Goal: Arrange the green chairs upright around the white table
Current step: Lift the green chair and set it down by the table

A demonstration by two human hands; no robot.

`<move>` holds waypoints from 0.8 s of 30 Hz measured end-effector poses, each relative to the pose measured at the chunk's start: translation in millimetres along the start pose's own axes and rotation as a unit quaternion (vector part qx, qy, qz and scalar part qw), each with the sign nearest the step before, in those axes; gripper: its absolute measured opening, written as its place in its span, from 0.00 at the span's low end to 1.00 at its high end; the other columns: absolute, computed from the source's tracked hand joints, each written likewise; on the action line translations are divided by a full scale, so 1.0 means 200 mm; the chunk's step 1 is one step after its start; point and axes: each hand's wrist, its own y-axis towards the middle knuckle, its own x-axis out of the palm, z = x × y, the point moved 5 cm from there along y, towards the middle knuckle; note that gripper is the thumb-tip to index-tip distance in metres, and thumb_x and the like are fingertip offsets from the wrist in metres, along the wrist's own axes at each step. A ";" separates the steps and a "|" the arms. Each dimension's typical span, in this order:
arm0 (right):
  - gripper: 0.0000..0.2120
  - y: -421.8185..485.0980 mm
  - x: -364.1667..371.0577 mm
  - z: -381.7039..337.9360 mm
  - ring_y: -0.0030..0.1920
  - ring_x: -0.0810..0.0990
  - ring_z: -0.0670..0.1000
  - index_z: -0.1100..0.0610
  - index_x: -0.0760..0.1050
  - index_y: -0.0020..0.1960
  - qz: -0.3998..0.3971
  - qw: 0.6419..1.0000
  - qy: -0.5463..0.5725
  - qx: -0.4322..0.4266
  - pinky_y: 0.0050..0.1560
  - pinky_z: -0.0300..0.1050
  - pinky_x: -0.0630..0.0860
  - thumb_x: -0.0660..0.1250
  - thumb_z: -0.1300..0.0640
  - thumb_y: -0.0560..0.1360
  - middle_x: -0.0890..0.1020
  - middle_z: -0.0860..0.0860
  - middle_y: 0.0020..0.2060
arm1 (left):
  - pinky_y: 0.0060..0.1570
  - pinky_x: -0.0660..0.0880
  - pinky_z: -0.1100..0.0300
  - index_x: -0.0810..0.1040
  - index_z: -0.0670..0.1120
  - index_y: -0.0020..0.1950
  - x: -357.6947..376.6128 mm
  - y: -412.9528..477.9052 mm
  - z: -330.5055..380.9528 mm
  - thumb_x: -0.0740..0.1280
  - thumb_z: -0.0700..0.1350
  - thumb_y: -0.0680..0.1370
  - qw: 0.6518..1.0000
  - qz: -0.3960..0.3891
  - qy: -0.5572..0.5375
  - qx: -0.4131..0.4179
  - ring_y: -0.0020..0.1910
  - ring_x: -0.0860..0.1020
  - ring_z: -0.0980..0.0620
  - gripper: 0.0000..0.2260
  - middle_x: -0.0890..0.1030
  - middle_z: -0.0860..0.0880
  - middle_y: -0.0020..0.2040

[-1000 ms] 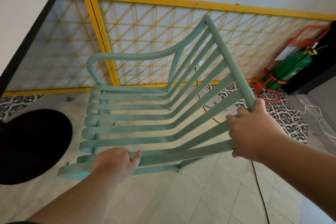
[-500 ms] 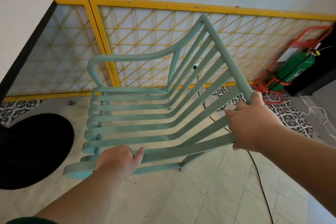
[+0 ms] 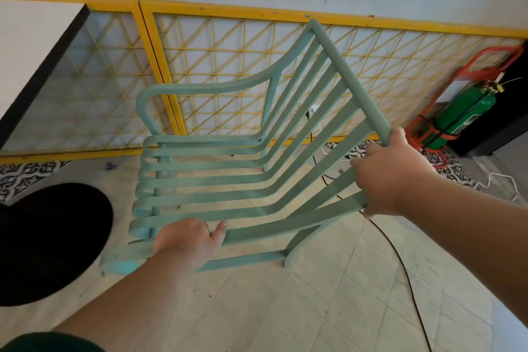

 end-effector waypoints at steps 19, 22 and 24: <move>0.31 -0.43 -0.34 0.03 0.79 0.59 0.56 0.53 0.66 0.76 0.154 0.928 0.337 0.048 0.76 0.64 0.53 0.56 0.38 0.80 0.71 0.52 0.74 | 0.65 0.73 0.45 0.69 0.54 0.75 -1.02 -1.10 -0.43 0.58 0.56 0.80 0.975 0.123 -0.184 -0.018 0.69 0.72 0.42 0.23 0.74 0.47 0.72; 0.32 -0.76 -0.58 0.04 0.78 0.61 0.58 0.57 0.60 0.80 0.229 0.858 0.456 0.060 0.77 0.59 0.57 0.54 0.41 0.82 0.70 0.57 0.75 | 0.66 0.73 0.44 0.71 0.53 0.73 -1.23 -1.32 -0.49 0.56 0.58 0.78 0.970 0.144 -0.194 0.004 0.69 0.73 0.43 0.25 0.76 0.48 0.70; 0.32 -0.97 -0.70 0.05 0.77 0.63 0.59 0.57 0.58 0.80 0.255 0.836 0.482 0.065 0.76 0.57 0.59 0.56 0.41 0.82 0.70 0.57 0.74 | 0.66 0.72 0.44 0.71 0.53 0.72 -1.34 -1.44 -0.48 0.57 0.56 0.79 0.965 0.162 -0.203 0.017 0.70 0.72 0.45 0.22 0.76 0.48 0.70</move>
